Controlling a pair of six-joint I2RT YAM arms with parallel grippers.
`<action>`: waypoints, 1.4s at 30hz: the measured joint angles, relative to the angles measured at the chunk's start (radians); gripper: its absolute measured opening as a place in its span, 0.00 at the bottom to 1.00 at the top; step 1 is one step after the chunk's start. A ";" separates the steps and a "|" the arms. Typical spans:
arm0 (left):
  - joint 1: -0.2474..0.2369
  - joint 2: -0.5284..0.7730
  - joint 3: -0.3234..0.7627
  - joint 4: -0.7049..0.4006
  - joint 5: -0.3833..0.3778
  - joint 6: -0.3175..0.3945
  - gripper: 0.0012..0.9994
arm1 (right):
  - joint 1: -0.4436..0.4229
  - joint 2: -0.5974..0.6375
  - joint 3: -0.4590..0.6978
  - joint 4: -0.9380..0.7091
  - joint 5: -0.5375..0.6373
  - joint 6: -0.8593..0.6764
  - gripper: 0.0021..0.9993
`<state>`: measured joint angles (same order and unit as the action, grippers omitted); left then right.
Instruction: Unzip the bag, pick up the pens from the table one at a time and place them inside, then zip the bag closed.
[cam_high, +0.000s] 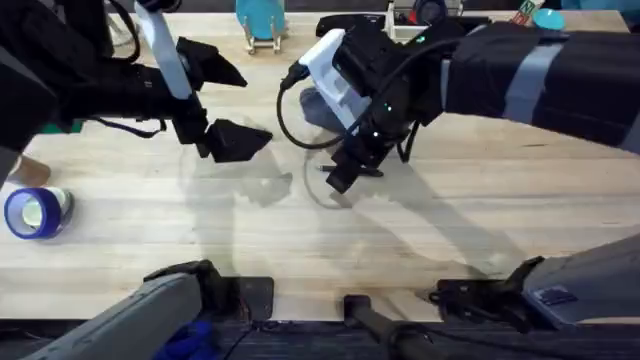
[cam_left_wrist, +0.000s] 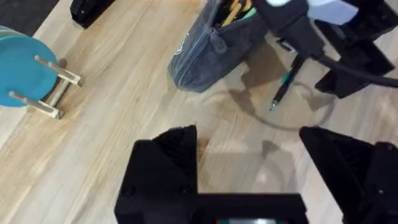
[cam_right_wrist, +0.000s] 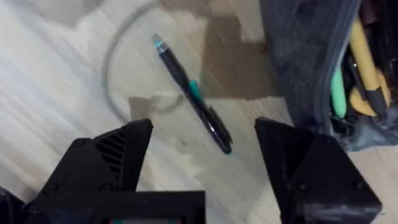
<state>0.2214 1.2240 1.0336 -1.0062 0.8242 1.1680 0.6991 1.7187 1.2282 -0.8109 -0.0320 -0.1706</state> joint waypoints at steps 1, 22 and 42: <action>0.000 0.000 0.000 0.000 0.000 0.001 0.99 | 0.000 0.000 -0.007 0.012 0.003 0.007 1.00; 0.000 0.000 0.000 0.000 0.003 0.007 0.99 | 0.097 0.005 -0.124 0.136 0.040 0.192 1.00; 0.000 0.000 0.000 -0.001 0.003 0.007 0.99 | 0.090 0.023 -0.115 0.132 0.062 0.254 0.21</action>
<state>0.2214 1.2240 1.0336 -1.0073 0.8272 1.1748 0.7891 1.7413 1.1133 -0.6792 0.0296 0.0833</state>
